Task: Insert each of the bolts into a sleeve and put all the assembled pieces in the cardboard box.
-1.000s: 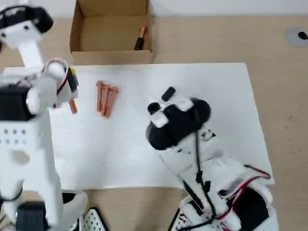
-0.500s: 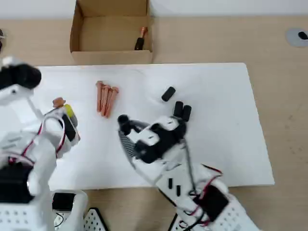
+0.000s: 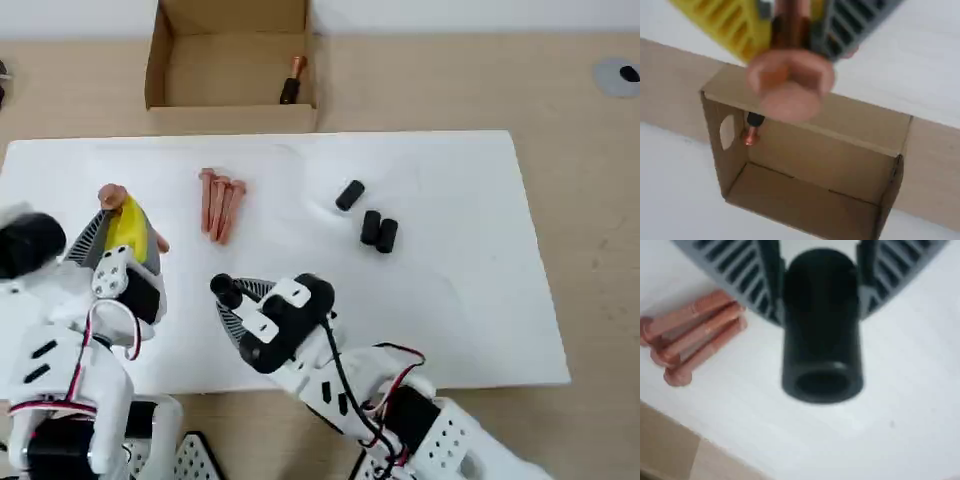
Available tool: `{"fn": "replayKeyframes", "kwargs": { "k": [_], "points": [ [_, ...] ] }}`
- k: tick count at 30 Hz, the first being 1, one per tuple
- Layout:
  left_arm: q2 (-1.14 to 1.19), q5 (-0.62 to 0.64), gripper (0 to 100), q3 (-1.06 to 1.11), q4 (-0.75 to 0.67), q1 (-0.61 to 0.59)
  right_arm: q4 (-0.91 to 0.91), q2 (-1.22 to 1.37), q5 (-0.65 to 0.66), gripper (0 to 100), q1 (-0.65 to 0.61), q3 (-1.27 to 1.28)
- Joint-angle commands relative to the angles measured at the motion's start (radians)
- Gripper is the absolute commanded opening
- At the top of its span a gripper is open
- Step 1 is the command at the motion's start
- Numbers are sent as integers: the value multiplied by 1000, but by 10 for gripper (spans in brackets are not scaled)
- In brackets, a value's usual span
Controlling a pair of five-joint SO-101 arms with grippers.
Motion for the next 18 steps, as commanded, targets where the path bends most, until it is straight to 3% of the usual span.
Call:
{"fn": "replayKeyframes", "kwargs": {
  "k": [1, 9, 18],
  "points": [
    [-81, 8, 12, 63, -40, 71, -26, -18, 3, 11, -12, 15],
    [-145, 8, 12, 117, -40, 315, -28, -18, 2, 11, -8, 25],
    [-150, 8, 8, 95, 11, 327, -28, -18, 2, 11, -7, 25]
  ]
}}
